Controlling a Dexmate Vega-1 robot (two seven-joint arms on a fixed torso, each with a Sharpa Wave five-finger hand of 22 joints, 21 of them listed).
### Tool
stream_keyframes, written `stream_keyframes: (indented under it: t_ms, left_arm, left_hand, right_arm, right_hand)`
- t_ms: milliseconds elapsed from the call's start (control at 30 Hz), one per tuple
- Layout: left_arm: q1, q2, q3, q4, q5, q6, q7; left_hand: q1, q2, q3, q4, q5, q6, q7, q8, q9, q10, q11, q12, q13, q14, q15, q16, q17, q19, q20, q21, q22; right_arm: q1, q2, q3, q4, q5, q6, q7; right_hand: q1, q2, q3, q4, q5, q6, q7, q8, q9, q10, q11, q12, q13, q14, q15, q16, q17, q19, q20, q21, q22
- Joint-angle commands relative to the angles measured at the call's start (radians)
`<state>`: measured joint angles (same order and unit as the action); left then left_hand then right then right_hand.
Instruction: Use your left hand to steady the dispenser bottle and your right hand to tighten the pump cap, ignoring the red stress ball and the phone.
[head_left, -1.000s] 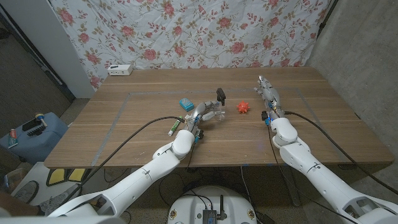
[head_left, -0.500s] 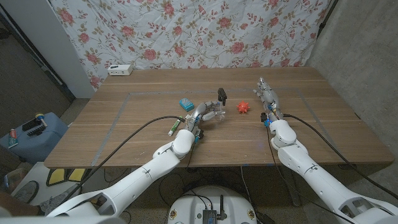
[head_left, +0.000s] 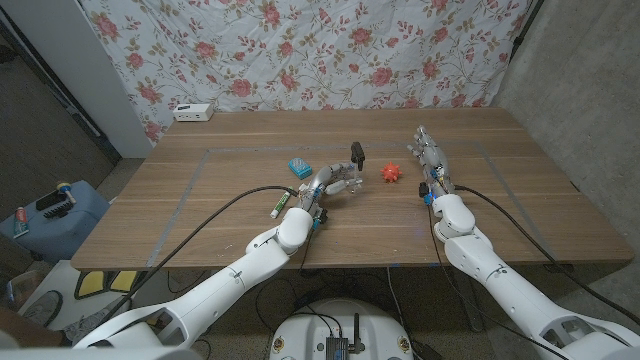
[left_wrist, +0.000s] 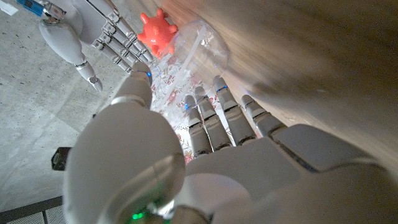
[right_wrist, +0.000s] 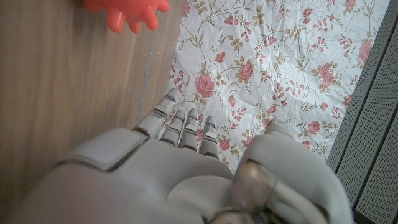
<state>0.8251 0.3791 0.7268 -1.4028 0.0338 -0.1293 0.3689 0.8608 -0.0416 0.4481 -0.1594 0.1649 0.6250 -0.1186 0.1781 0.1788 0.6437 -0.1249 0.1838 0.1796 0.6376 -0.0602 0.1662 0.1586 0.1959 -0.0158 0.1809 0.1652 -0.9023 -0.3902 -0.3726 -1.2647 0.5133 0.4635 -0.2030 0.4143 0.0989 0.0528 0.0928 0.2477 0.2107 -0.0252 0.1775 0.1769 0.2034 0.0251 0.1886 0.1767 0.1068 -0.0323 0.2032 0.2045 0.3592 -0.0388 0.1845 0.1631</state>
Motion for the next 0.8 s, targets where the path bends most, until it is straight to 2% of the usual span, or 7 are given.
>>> stream_keyframes:
  t_ms: [33, 533, 800]
  left_arm:
    - [-0.002, 0.004, 0.002, -0.007, 0.002, 0.016, 0.0]
    - [-0.002, 0.014, 0.001, -0.022, -0.003, 0.04, -0.007]
    - [-0.002, 0.016, -0.002, -0.028, -0.018, 0.046, -0.02]
  left_hand:
    - [0.001, -0.011, -0.009, 0.004, 0.01, -0.008, -0.014, -0.007, 0.004, -0.024, -0.002, -0.006, 0.005, -0.026, -0.096, 0.0, 0.003, 0.0, 0.013, 0.003, 0.003]
    - [-0.022, -0.046, -0.051, 0.013, 0.02, -0.076, 0.011, -0.006, 0.003, -0.096, 0.011, -0.007, 0.004, -0.102, -0.074, 0.001, 0.006, -0.012, 0.028, 0.002, 0.003]
    - [-0.037, -0.065, -0.079, 0.018, 0.03, -0.136, 0.017, -0.009, 0.002, -0.156, 0.016, -0.009, 0.003, -0.173, -0.059, -0.001, 0.006, -0.041, 0.049, -0.002, 0.003]
  right_arm:
    - [0.009, 0.011, -0.004, 0.029, -0.005, 0.021, 0.003]
    - [0.011, 0.019, -0.009, 0.042, -0.002, 0.026, 0.008]
    - [0.009, 0.022, -0.012, 0.042, -0.008, 0.025, -0.001]
  right_hand:
    - [0.002, 0.002, 0.001, 0.006, -0.003, -0.001, -0.014, 0.005, 0.0, 0.003, -0.001, -0.001, 0.002, 0.004, -0.004, -0.002, -0.001, 0.0, -0.061, 0.0, 0.002]
    - [-0.002, -0.004, -0.004, 0.003, -0.005, -0.001, -0.022, 0.006, 0.0, -0.003, -0.001, -0.003, 0.002, 0.002, 0.003, -0.004, -0.003, -0.001, -0.052, 0.0, 0.002]
    - [-0.004, -0.005, -0.005, 0.002, -0.006, -0.001, -0.03, 0.006, 0.0, -0.005, -0.004, -0.003, 0.002, 0.001, 0.002, -0.005, -0.004, -0.002, -0.05, 0.0, 0.002]
